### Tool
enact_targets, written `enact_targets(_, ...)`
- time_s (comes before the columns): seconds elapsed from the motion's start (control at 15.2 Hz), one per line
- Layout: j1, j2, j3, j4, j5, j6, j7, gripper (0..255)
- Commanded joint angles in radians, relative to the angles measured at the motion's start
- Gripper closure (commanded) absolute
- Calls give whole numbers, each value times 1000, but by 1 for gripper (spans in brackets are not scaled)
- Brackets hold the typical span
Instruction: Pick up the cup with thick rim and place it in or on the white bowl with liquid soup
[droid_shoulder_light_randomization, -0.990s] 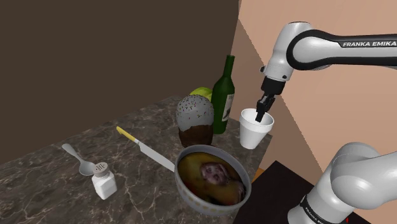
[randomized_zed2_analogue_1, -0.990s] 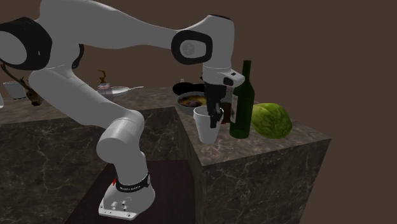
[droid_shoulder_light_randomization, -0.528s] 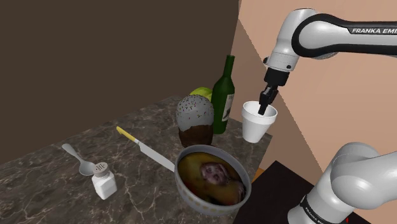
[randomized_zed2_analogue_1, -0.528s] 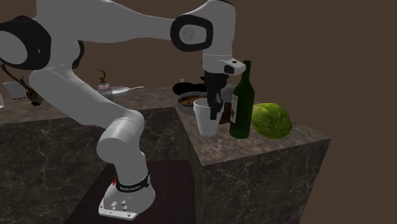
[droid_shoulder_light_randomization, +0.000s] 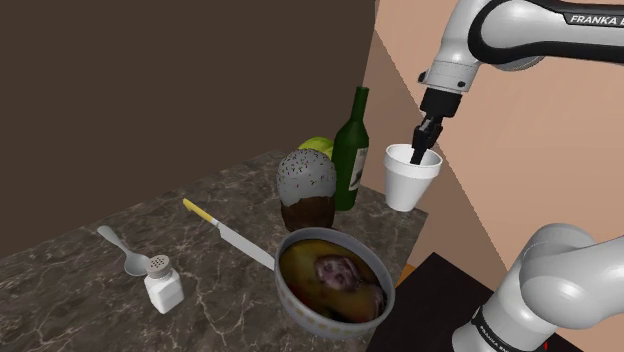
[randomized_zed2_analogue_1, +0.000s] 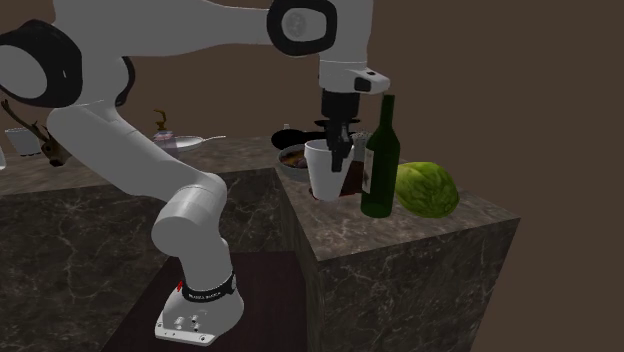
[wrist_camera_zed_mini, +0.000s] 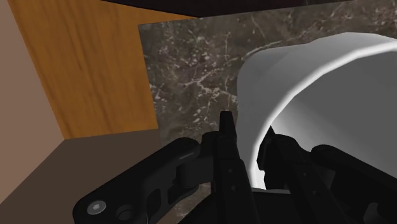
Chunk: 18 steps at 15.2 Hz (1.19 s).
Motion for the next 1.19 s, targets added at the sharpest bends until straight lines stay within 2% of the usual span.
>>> enact_targets(0.0,0,4,-1,32,0,-28,2,255)
enact_targets(1.06,7,79,-2,298,4,-217,20,255)
enact_targets(1.12,12,76,18,299,17,-220,45,255)
